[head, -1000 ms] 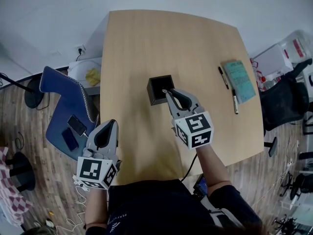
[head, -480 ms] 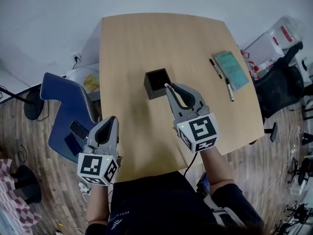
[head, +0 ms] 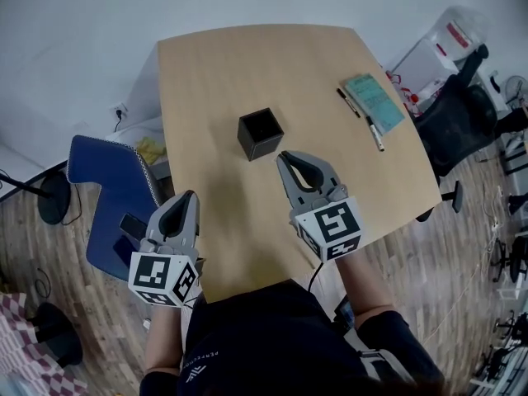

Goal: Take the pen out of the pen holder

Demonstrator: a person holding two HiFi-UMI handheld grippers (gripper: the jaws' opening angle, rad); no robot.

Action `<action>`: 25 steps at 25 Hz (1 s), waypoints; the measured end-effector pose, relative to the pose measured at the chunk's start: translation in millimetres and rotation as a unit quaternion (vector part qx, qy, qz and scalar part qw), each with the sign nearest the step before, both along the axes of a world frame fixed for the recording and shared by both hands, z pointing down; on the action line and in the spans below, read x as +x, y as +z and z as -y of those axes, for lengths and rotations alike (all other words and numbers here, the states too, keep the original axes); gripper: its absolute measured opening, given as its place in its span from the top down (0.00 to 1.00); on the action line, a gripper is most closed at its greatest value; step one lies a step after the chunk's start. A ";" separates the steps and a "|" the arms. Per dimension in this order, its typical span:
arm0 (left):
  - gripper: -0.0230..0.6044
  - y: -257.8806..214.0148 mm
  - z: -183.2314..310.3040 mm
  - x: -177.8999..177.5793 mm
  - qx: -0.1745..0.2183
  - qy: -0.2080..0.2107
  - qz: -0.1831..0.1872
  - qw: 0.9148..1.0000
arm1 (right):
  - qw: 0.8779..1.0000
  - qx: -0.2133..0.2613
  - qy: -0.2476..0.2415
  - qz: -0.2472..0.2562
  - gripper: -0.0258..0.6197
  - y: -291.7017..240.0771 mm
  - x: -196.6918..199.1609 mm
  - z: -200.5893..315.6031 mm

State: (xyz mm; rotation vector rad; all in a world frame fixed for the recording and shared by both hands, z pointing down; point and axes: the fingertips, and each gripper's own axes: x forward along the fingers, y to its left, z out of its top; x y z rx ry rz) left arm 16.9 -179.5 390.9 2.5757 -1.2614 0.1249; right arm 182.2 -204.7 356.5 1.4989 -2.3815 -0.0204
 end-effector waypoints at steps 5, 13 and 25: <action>0.95 0.1 -5.7 4.2 0.000 0.014 -0.004 1.000 | 1.000 -0.012 -0.004 -0.001 0.94 8.3 -8.2 -19.8; 0.95 6.4 -17.4 9.5 -0.005 0.020 -0.003 1.000 | 0.999 -0.047 -0.007 0.017 0.94 34.9 -11.3 -43.2; 0.95 20.2 -23.9 11.7 -0.023 0.010 -0.004 1.000 | 0.997 -0.067 -0.015 0.027 0.94 47.1 -14.4 -62.2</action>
